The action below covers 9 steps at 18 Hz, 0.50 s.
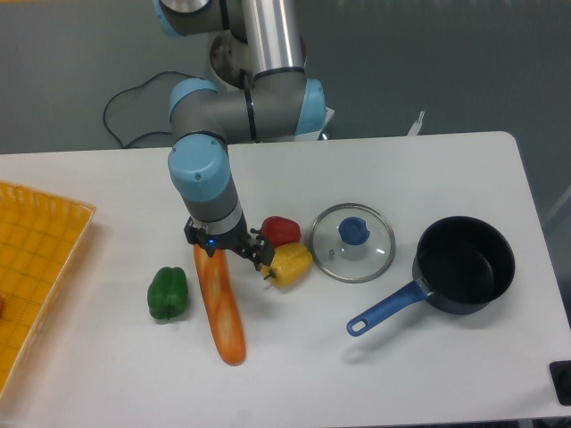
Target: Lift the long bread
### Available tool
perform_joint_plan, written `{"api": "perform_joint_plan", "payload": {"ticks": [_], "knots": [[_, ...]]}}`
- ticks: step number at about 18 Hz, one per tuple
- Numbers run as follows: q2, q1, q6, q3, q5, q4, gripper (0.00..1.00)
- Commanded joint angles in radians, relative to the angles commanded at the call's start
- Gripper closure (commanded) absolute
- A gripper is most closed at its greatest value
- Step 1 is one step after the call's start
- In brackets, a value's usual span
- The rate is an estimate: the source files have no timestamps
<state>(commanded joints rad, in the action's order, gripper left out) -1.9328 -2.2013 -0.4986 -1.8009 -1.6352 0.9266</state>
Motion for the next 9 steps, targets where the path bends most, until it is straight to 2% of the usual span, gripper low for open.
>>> {"api": "perform_joint_plan", "payload": {"ticks": [9], "knots": [[-0.041,0.005,-0.002,-0.002,0.0,-0.008,0.0]]}}
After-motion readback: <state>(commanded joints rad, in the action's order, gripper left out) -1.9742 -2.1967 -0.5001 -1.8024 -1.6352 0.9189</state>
